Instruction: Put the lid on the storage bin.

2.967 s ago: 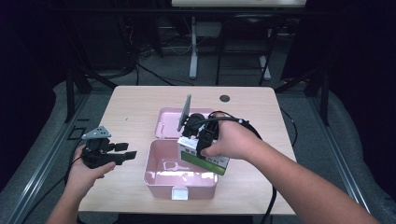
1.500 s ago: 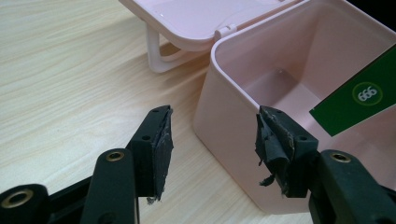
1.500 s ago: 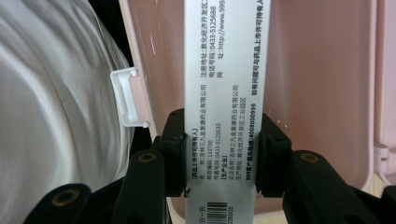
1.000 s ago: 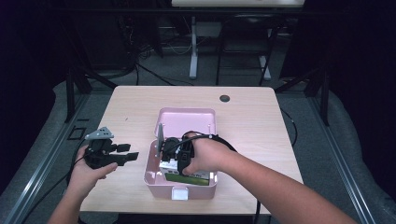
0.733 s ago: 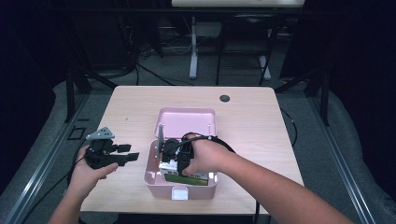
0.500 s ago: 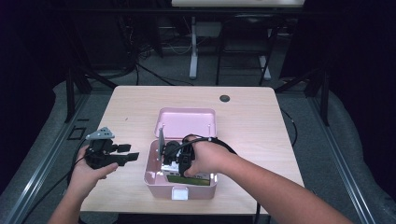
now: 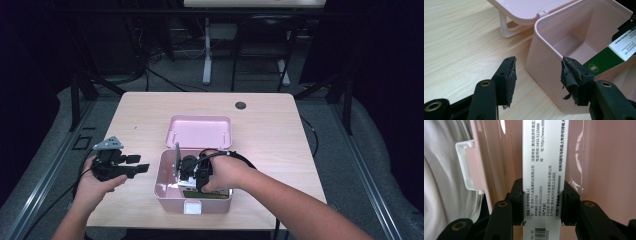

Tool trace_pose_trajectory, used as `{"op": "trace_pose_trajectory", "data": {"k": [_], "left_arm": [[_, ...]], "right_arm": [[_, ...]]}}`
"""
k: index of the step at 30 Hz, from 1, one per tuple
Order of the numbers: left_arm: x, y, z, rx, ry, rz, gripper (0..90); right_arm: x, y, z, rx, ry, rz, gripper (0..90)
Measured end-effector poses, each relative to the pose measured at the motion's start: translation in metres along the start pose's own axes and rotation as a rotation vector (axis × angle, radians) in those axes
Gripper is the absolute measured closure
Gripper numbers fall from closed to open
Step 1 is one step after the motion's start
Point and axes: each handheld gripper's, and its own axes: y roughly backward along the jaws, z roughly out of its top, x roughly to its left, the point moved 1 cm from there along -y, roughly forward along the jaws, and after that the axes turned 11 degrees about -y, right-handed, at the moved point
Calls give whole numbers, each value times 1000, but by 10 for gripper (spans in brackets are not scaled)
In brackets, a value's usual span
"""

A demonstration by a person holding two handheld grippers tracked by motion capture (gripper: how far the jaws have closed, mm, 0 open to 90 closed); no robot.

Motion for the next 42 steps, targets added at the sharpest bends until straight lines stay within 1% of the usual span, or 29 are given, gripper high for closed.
{"op": "trace_pose_trajectory", "data": {"k": [2,5,8,11,16,19,24,30,37,42], "left_arm": [[1,0,0,3,-8,-2,459],[0,0,0,1,-5,-1,459],[0,-1,0,-3,-2,1,460],[0,-1,0,4,-1,-4,459],[0,-1,0,2,-6,-7,460],[0,-1,0,0,-6,-7,459],[1,-1,0,2,-10,-9,459],[1,-1,-1,-1,-1,-6,460],[1,-2,-1,3,-3,-10,459],[1,-2,-1,3,-2,-10,459]], "right_arm": [[-1,-2,-1,-2,-1,3,619],[-1,-5,-3,6,-4,8,619],[-1,-7,-4,4,6,5,619],[1,-10,-5,8,3,17,619],[3,-14,-6,13,20,22,619],[3,-16,-6,16,21,29,618],[2,-20,-6,15,25,35,618],[0,-26,-8,22,26,51,618],[0,-30,-8,24,38,62,618],[-2,-32,-9,24,31,72,617]]}}
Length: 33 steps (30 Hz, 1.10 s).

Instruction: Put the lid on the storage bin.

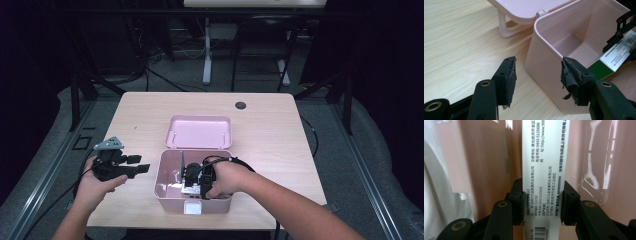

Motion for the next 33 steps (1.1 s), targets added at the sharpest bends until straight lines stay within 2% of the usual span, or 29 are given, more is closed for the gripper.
{"op": "trace_pose_trajectory", "data": {"k": [12,22,29,33], "left_arm": [[0,0,0,1,0,0,459],[-1,-1,0,-1,2,2,459],[-1,0,0,0,0,2,459],[0,-1,0,-1,2,3,459]], "right_arm": [[-1,-1,0,14,-11,5,608],[-1,3,-2,-9,-21,11,604],[0,5,-3,-10,-11,15,613],[0,5,-4,-10,14,23,618]]}}
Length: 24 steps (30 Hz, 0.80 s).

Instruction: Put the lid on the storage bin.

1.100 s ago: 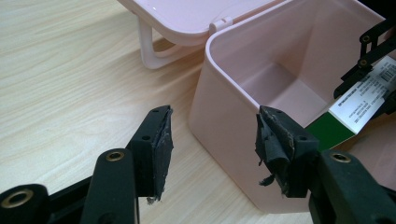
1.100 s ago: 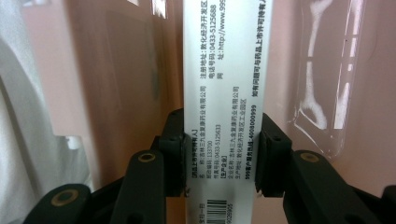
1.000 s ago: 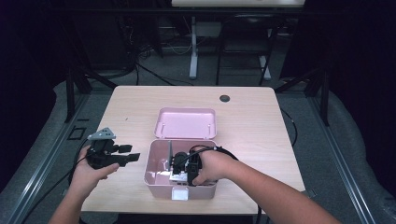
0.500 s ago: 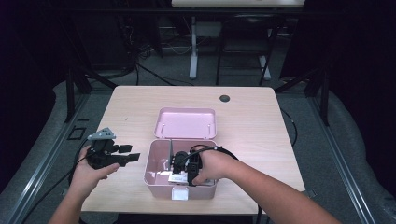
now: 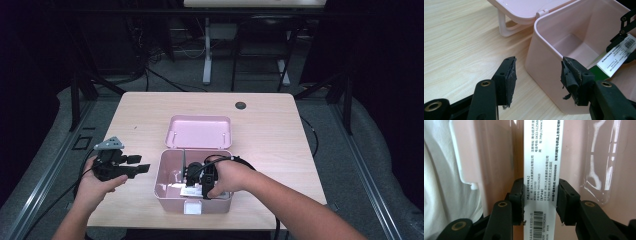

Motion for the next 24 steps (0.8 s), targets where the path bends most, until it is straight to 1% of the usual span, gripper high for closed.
{"op": "trace_pose_trajectory", "data": {"k": [3,6,7,9,16,18,24], "left_arm": [[0,0,0,2,-1,-2,459],[0,0,0,1,0,-2,459],[0,1,0,0,1,0,459],[0,1,0,0,2,-1,459],[0,1,0,1,-2,-1,459],[0,1,0,1,-1,-1,460],[0,1,0,-3,-3,1,459]], "right_arm": [[1,1,0,16,18,0,618],[2,1,1,19,28,1,618],[3,1,1,24,38,1,619],[2,1,2,22,40,3,618],[1,0,3,22,43,14,613],[1,0,3,27,32,14,609],[1,0,2,22,23,13,602]]}}
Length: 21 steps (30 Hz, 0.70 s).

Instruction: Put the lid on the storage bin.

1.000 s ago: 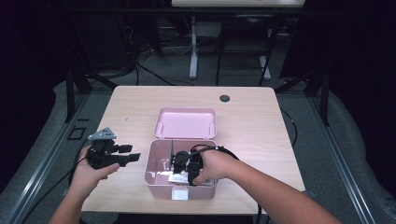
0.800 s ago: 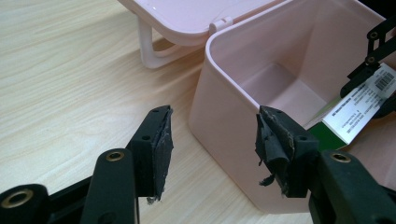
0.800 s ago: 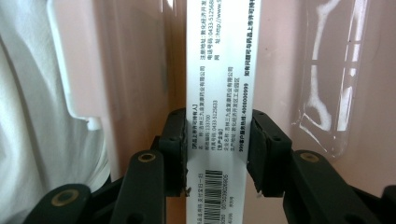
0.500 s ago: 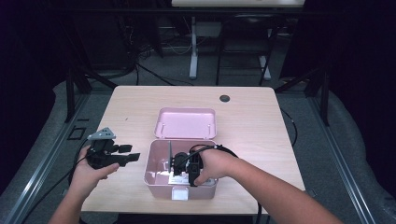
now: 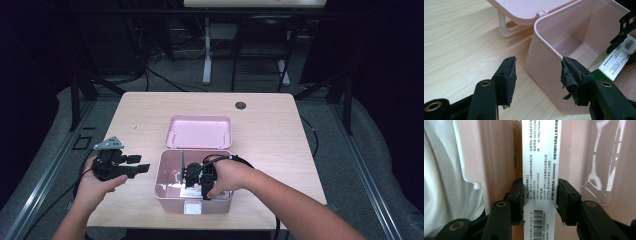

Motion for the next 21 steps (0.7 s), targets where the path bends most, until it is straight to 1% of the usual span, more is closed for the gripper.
{"op": "trace_pose_trajectory", "data": {"k": [8,13,15,16,17,19,21], "left_arm": [[0,0,0,-1,-1,-1,459],[-1,-1,0,1,-1,-1,459],[-1,-1,0,0,-1,-2,459],[-1,-1,0,0,-3,-2,459],[-2,-1,1,0,-3,-2,459],[-3,-2,1,-1,-3,-6,460],[-5,-2,2,-3,-10,-6,460]], "right_arm": [[1,6,-2,-20,-11,-17,562],[1,16,-4,-44,-21,-29,535],[2,18,-5,-51,-22,-31,532],[2,22,-6,-70,-31,-29,526],[2,24,-6,-76,-35,-32,519],[2,28,-7,-84,-37,-49,498],[1,34,-8,-110,-50,-61,475]]}}
